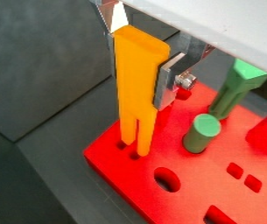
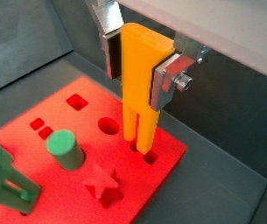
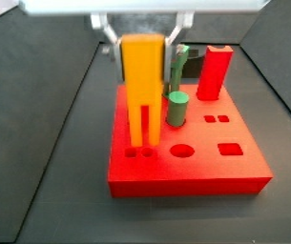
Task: Pick up the square-circle object. Move up. Rotate the square-circle object. Move to above the board. Insert the square-circle object.
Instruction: Insert the square-circle object.
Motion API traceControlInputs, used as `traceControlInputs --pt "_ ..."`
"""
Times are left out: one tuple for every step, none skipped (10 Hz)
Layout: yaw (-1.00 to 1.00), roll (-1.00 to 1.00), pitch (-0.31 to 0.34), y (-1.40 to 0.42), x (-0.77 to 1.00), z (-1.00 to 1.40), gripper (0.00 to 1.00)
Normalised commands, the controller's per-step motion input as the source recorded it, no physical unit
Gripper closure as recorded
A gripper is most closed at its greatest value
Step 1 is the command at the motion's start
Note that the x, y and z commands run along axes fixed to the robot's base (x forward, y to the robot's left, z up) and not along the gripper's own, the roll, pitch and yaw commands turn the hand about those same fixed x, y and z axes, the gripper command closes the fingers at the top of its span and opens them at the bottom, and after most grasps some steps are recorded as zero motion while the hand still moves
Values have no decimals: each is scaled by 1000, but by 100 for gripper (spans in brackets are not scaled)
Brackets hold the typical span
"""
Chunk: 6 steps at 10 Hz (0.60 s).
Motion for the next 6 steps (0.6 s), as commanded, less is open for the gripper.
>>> traceControlInputs --pt "420 21 -187 0 -206 -286 100" --pt "409 73 -156 -26 -249 -106 100" --pt "386 84 -130 -37 -223 -74 100" --pt "266 64 -124 -31 -200 -97 100" --pt "154 60 -84 -26 -66 -114 100" --pt "0 27 0 -43 43 -91 100"
